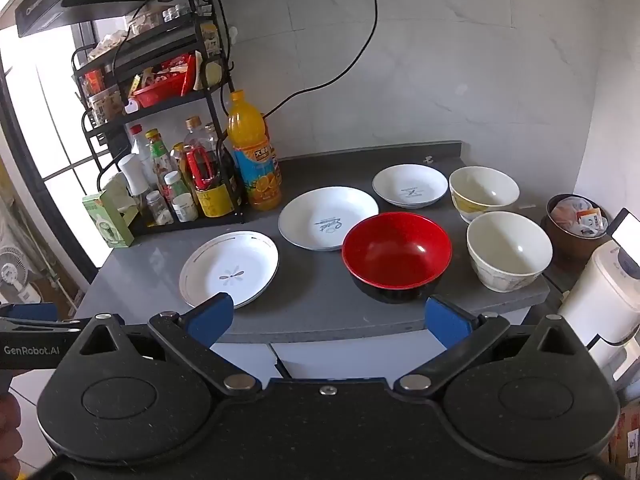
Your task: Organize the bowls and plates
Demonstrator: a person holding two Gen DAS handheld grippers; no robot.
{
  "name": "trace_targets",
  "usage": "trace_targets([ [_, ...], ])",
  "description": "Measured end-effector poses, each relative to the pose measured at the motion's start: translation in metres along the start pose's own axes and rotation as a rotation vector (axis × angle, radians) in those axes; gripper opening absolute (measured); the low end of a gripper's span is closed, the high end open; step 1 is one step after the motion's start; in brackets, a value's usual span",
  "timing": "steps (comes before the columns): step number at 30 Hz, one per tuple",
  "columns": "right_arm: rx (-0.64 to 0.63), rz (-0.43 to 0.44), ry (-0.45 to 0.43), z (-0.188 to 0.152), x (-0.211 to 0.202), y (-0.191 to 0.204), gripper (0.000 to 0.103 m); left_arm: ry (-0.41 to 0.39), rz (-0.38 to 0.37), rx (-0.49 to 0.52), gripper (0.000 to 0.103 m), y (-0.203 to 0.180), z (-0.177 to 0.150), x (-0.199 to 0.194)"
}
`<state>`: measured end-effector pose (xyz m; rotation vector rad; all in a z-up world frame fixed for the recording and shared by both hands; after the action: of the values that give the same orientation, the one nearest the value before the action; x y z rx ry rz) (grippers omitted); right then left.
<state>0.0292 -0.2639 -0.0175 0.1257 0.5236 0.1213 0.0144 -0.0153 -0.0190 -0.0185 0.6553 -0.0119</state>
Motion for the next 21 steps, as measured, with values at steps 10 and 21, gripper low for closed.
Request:
trace_targets([
  [10,0.019,0.011,0.002,0.001,-0.001,-0.002,0.103,0.011,0.011,-0.002,0.102,0.005,0.004,-0.002],
  [21,-0.006,0.03,0.017,0.0,-0.001,0.006,0.103,0.015,0.018,-0.011,0.102,0.011,0.002,-0.006],
])
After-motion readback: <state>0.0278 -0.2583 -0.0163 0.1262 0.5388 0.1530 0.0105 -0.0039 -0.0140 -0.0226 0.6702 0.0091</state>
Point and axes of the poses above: each gripper's, at about its wrist camera, not at the fingertips, and x roughly the way its jaws point, y to its left, z to its top, the point moved 3 cm from there along x, roughly the way its jaws point, and after that the axes turned 8 degrees about -y, right-handed, at the moved point
